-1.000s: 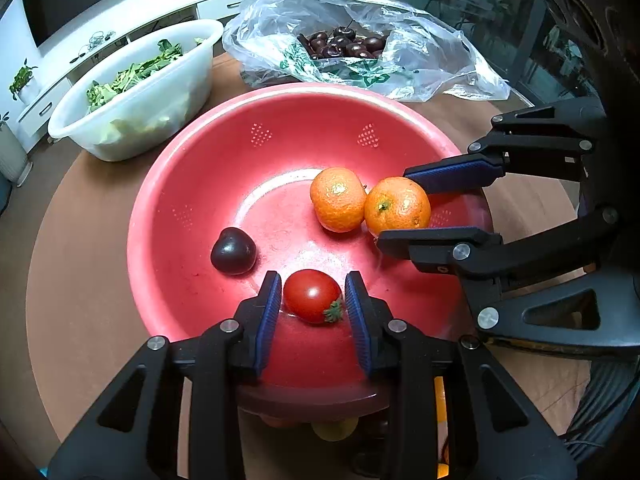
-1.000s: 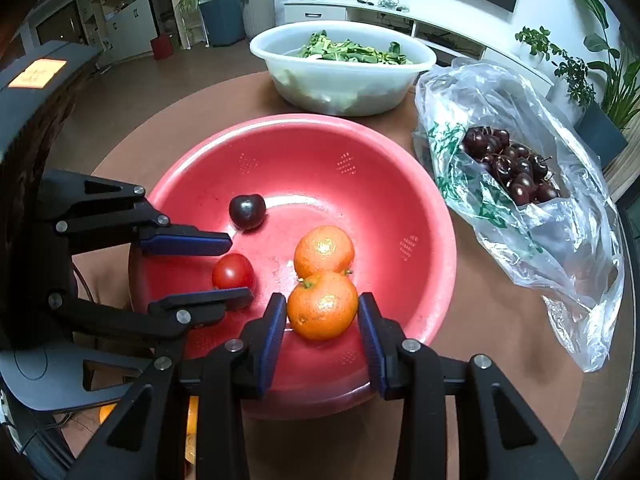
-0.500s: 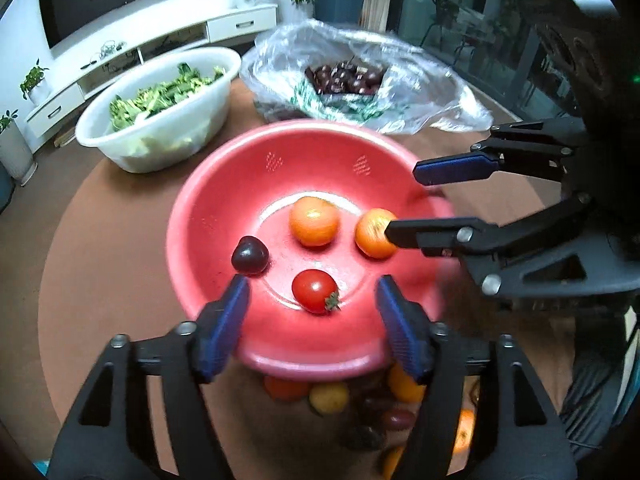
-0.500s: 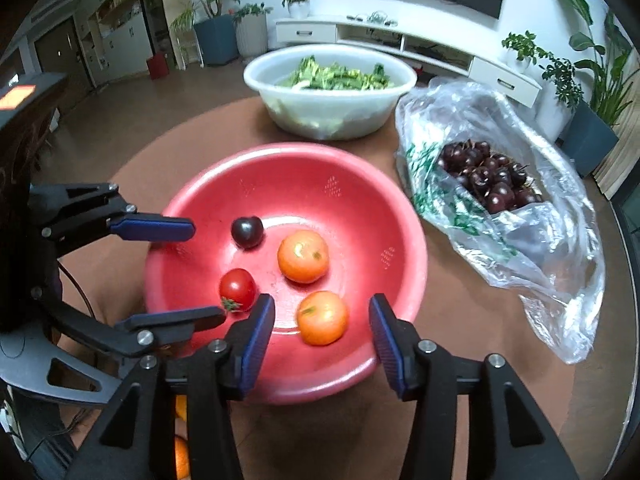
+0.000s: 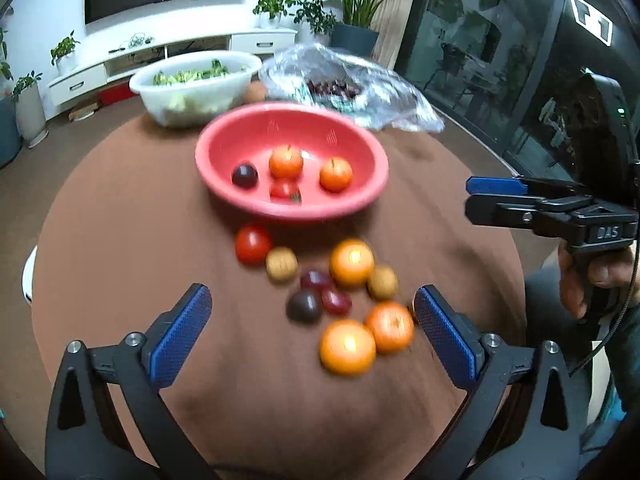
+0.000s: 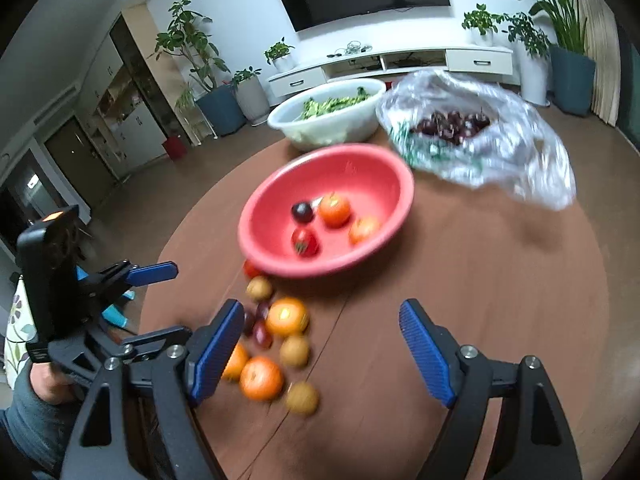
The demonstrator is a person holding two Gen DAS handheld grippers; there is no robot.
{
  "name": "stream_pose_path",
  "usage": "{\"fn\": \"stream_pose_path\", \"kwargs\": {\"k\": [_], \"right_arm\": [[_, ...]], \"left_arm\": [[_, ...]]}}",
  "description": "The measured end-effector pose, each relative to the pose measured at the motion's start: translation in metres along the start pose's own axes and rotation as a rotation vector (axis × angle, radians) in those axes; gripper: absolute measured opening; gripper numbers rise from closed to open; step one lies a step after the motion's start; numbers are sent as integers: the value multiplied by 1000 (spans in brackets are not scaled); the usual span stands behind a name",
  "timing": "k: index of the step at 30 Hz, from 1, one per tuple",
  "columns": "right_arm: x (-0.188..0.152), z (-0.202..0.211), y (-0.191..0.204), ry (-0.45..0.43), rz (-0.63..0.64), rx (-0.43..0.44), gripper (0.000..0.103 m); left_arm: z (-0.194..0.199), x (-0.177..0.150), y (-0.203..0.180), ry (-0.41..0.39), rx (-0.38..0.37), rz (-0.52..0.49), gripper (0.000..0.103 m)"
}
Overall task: Organize fruits
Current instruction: 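Withdraw both tools from the red bowl back toward the fruits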
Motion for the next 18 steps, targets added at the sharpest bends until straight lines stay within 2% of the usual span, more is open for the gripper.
{"fn": "stream_pose_path", "kwargs": {"k": [6,12,16,18], "right_arm": [[-42,21,10,-7,-34,20,82],[-65,24,11,20,-52,8,82],[-76,25,8,29,-66,-4,82],[-79,24,8,36,-70,-7,81]], "left_arm": [[-4,-42,-11,82,-9,-39,103],[-16,-55,-17,111,-9,-104,103],[-23,-53,-12,118,-12,-112,102],[-29,-51,-11,123,-21,-114,93]]}}
Point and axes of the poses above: each gripper's, at about its wrist camera, not at the fingertips, and z roughly against the way its jaws point, y to its left, x to its top, the point moved 4 cm from there along -z, roughly the way its jaws point, and after that the axes turned 14 degrees about -y, right-handed, at the moved point
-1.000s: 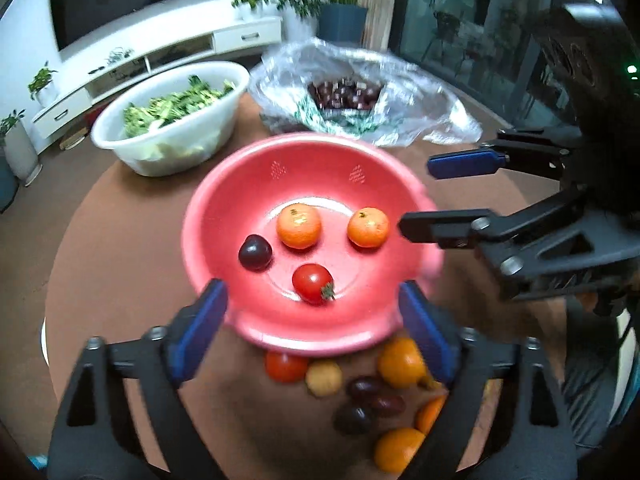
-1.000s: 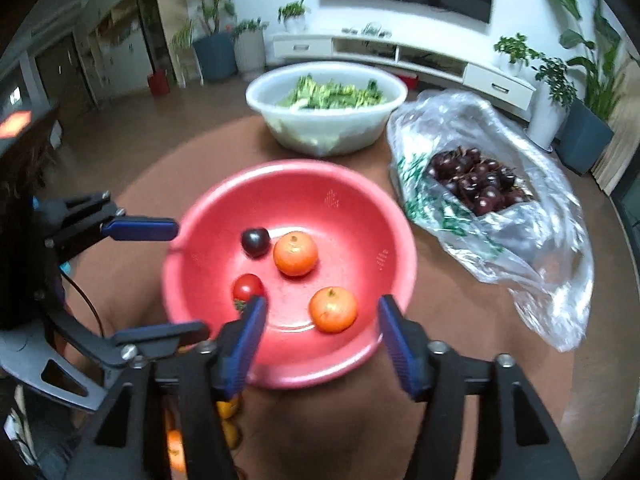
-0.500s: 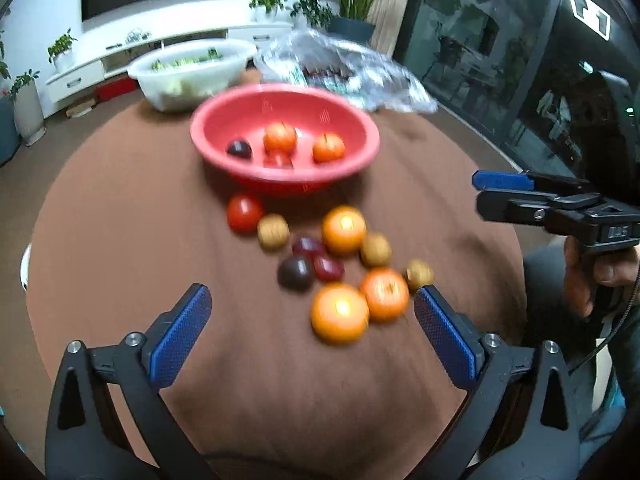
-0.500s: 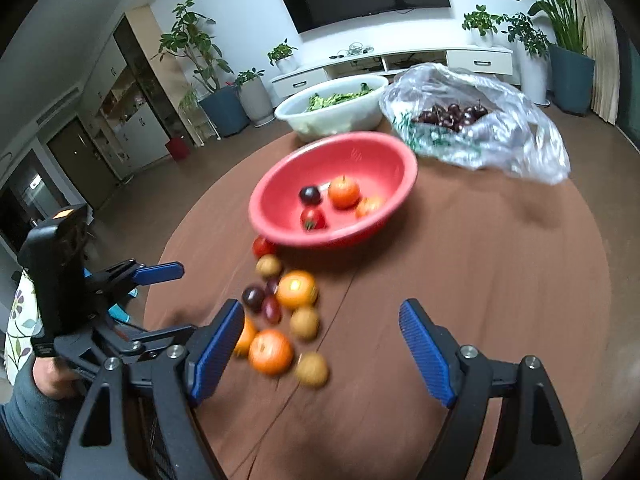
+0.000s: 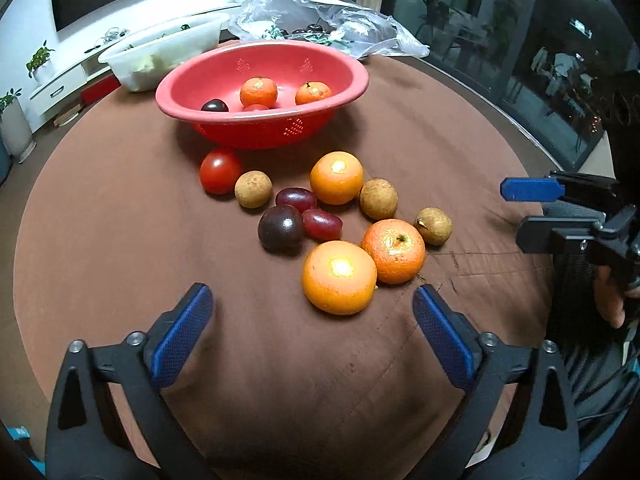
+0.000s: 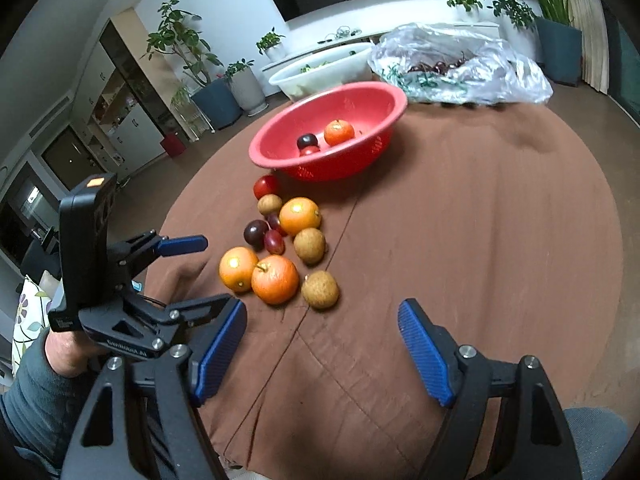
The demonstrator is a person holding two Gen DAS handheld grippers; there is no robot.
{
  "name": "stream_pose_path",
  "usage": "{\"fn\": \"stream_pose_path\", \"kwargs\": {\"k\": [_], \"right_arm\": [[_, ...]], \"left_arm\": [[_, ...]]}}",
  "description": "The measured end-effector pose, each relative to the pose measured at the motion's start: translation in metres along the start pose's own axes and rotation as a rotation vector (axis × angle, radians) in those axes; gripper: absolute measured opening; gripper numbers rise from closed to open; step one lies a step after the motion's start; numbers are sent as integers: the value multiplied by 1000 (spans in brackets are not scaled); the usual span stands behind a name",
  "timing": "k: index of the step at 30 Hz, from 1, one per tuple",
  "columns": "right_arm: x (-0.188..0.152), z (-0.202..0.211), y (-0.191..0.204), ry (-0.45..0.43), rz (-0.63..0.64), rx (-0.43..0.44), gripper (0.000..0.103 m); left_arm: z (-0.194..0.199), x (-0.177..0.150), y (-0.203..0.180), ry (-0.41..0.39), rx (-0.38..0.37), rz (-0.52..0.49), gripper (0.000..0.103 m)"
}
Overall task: Organize fruits
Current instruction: 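Grasp the large orange with the left tool while the right tool grasps a brown longan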
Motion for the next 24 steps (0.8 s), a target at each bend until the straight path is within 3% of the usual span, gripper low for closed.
{"fn": "stream_pose_path", "kwargs": {"k": [5,14,24], "right_arm": [[-3,-2,2,6,4,6,80],[-6,-5,-1,20,-3,6,76],[-7,-10,1,30,16,6,73]], "left_arm": [[-11,1,-1,25,-35,-31,67],[-18,6,-4,26,-109,-56,45],[-16,5,-6,20,-126,-39,37]]}}
Point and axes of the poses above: each gripper's, at about its wrist camera, not at the fingertips, and z roughly against the way its jaws point, y to its left, x to its top, the point moved 4 cm from there along -z, roughly the way its jaws point, and after that the axes turned 14 degrees about -y, right-handed, at the moved point
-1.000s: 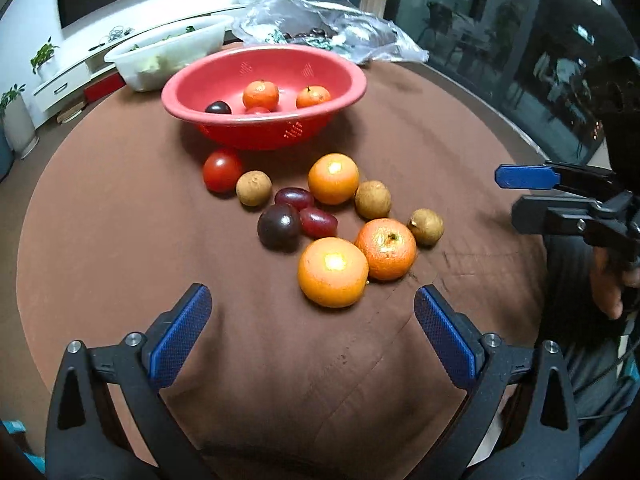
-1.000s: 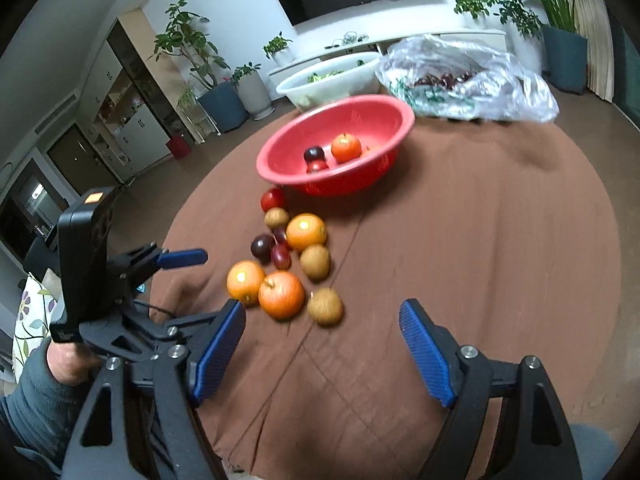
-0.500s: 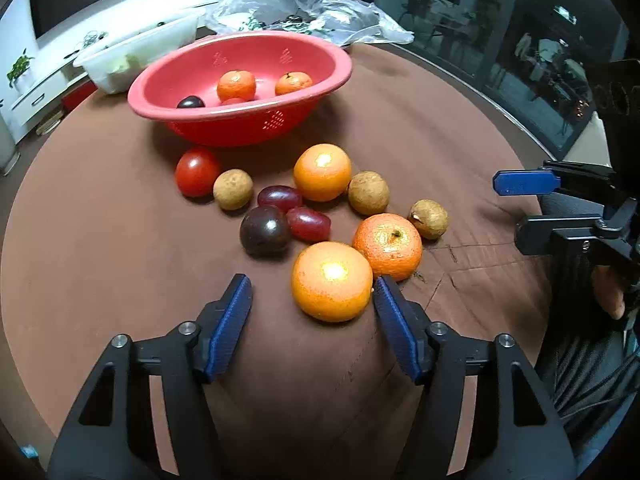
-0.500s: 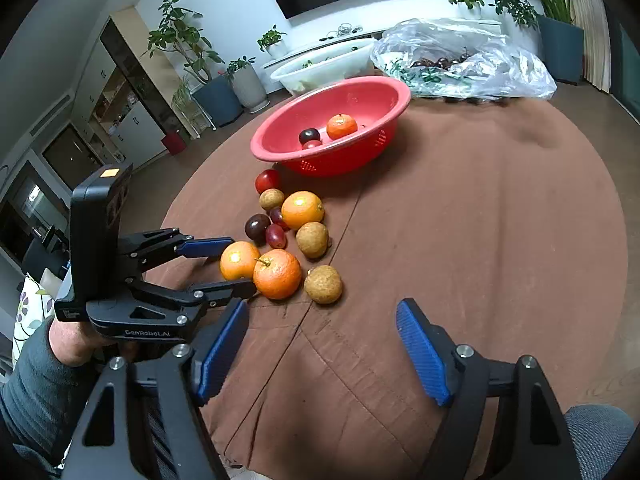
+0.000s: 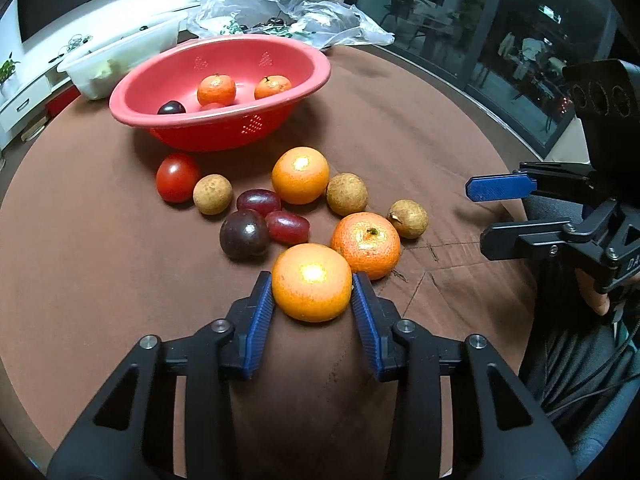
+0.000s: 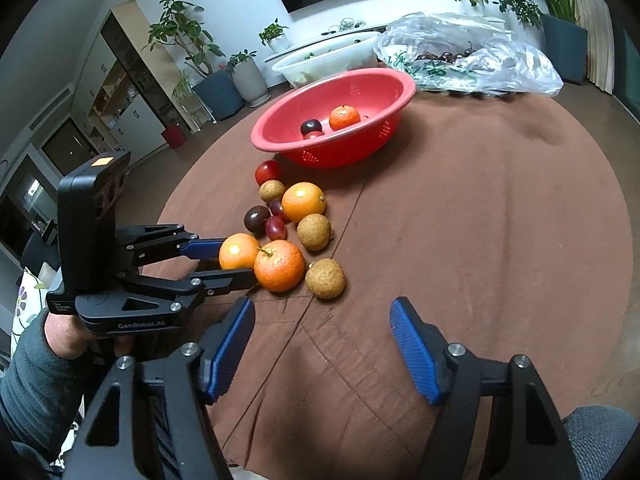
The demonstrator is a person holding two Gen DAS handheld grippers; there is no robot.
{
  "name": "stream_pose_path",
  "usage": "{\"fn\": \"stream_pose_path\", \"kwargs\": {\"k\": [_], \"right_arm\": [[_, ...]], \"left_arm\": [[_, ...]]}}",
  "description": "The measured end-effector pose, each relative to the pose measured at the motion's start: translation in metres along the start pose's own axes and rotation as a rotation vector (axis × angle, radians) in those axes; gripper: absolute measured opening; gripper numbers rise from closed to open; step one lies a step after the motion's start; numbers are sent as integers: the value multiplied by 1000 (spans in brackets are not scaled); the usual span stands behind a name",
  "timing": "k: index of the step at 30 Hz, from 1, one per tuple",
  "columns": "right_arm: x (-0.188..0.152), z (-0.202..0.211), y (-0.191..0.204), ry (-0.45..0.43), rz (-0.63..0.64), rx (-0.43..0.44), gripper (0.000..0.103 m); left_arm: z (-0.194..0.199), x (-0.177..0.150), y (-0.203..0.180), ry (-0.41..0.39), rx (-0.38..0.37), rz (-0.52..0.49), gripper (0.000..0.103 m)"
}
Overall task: Organize fruits
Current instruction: 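Grasp the large orange with the left tool while the right tool grasps a brown longan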
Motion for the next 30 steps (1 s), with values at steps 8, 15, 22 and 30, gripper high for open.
{"fn": "stream_pose_path", "kwargs": {"k": [8,15,22,30], "right_arm": [[6,-16,5,45,118,-41,67],[6,-42,11,115,275,-83,53],[-1,-51,17,145,345,-86,45],[1,-55,25,158,371,-70,33]], "left_arm": [[23,-8,4,-36,20,76,37],[49,-19,9,-70,37,185,37],[56,-30,4,-67,42,224,37],[53,-30,0,-67,39,236,37]]}}
Point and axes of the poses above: each gripper's, at about its wrist camera, not at the fingertips, and z roughly against the way its jaws point, y to its left, x to its top, the point moved 4 cm from there along -z, roughly the way its jaws point, and after that the axes turned 14 degrees about -y, right-handed, at the moved point
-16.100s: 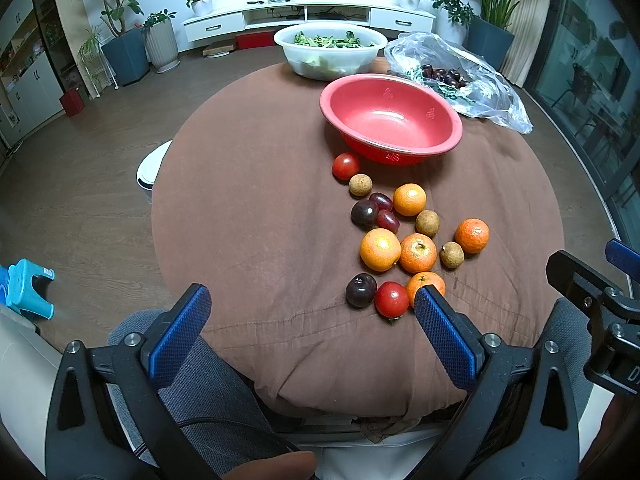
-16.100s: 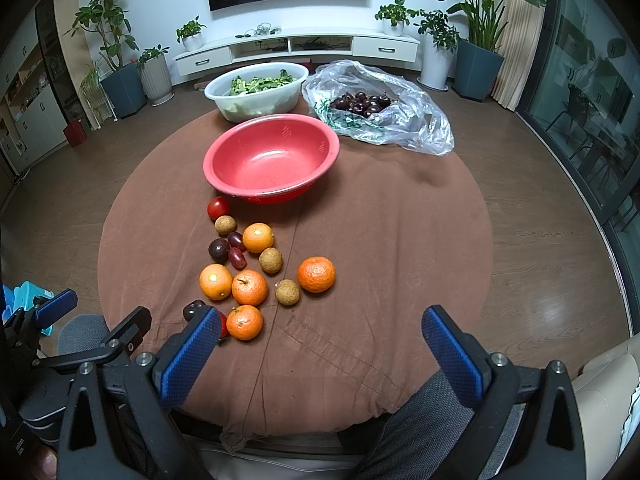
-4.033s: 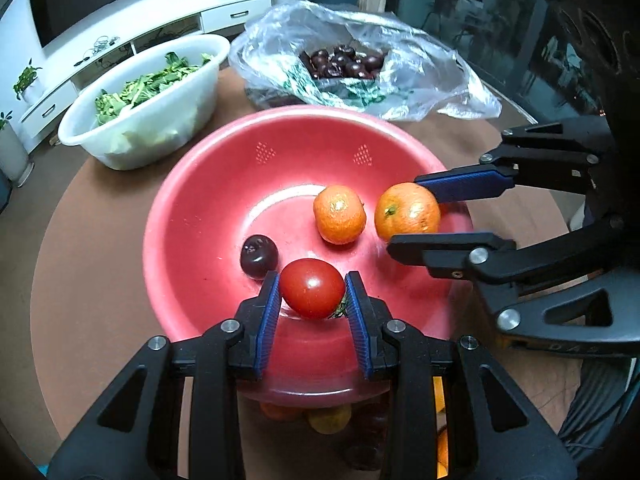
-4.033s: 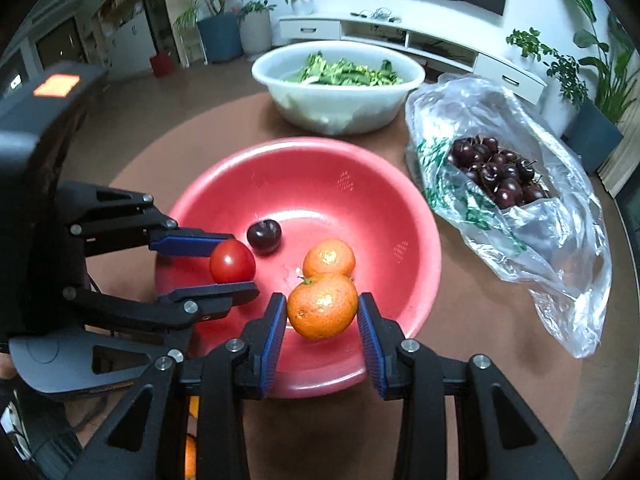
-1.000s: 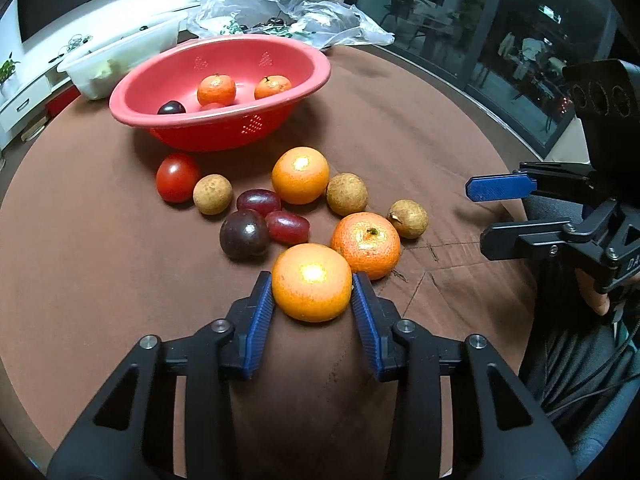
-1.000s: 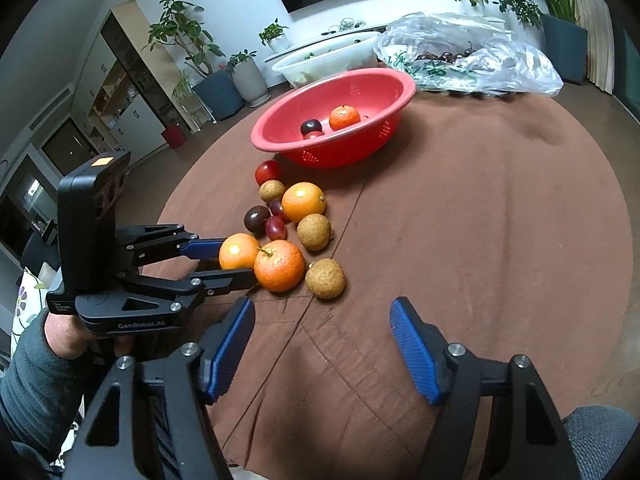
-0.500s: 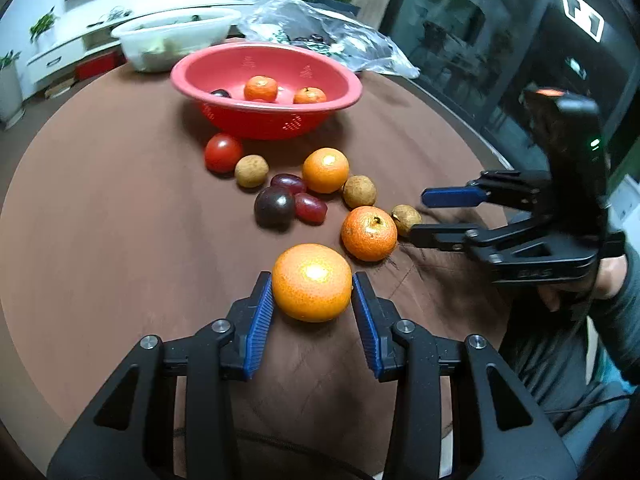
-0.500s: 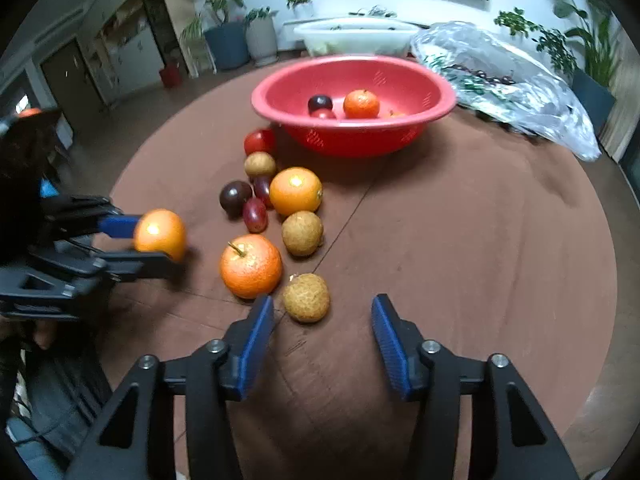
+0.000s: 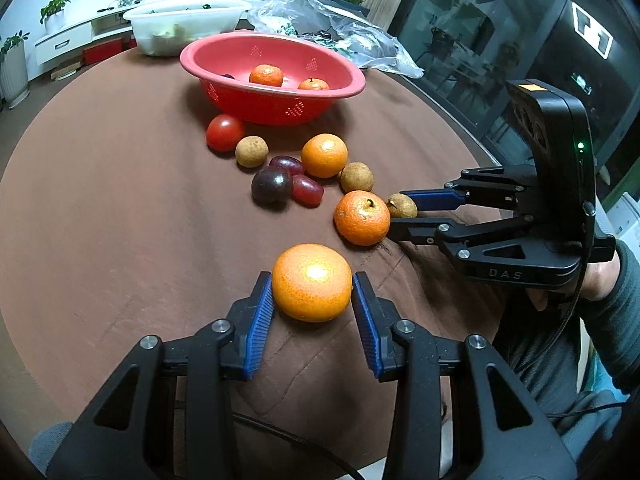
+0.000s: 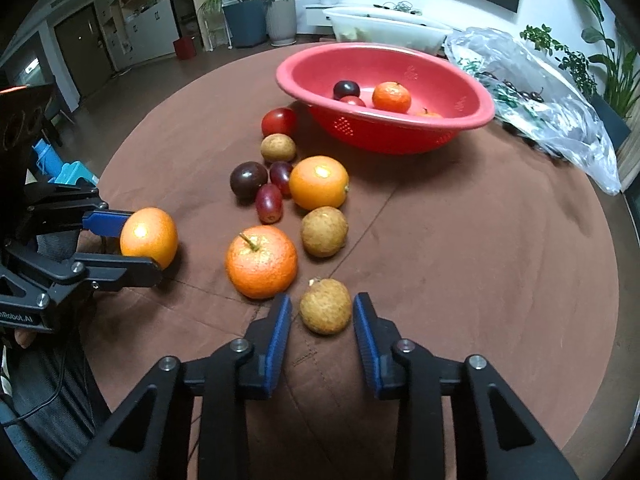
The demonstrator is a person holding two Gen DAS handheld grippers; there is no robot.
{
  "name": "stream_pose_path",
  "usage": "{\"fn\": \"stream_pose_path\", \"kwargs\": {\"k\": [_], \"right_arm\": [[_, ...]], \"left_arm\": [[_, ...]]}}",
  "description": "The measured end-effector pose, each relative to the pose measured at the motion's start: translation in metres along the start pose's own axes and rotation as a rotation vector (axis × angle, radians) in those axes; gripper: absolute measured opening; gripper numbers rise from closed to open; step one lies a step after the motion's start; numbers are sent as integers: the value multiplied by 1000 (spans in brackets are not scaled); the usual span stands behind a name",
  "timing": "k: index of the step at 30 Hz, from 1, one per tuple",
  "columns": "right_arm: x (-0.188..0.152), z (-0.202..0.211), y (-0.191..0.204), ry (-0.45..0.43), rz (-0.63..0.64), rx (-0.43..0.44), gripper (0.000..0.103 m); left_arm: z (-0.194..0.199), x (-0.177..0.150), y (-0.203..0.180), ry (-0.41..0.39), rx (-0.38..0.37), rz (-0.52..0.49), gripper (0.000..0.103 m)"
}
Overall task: Organize fruits
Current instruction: 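Grasp the large orange with the left tool while the right tool grasps a brown longan, then carry the orange and longan into the red bowl and open both tools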
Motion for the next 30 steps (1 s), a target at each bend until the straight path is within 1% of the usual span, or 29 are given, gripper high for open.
{"fn": "stream_pose_path", "kwargs": {"k": [3,4,10,17,23,30], "right_arm": [[0,-1,-1,-3,-13,5,31],[-1,0,-3,-4,-20,3,28],[-2,3,-11,-10,-69,3,28],[-3,13,-27,-39,-160,6,28],[-3,22,-51,-61,-254,-10,28],[7,37,-80,-113,-319,-47,28]], "left_arm": [[0,0,0,0,0,1,37],[0,0,0,-1,1,3,37],[0,1,2,-7,1,13,37],[1,5,6,-14,3,20,37],[3,17,11,-32,12,27,37],[6,45,23,-71,37,19,37]]}}
Point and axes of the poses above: each gripper's, at about its wrist camera, not at the fingertips, and z roughly against the way its jaws point, y to its left, x to its top, the point moved 4 cm from there along -z, roughly the way its jaws point, and after that the axes turned 14 degrees about -y, right-handed, at the moved point
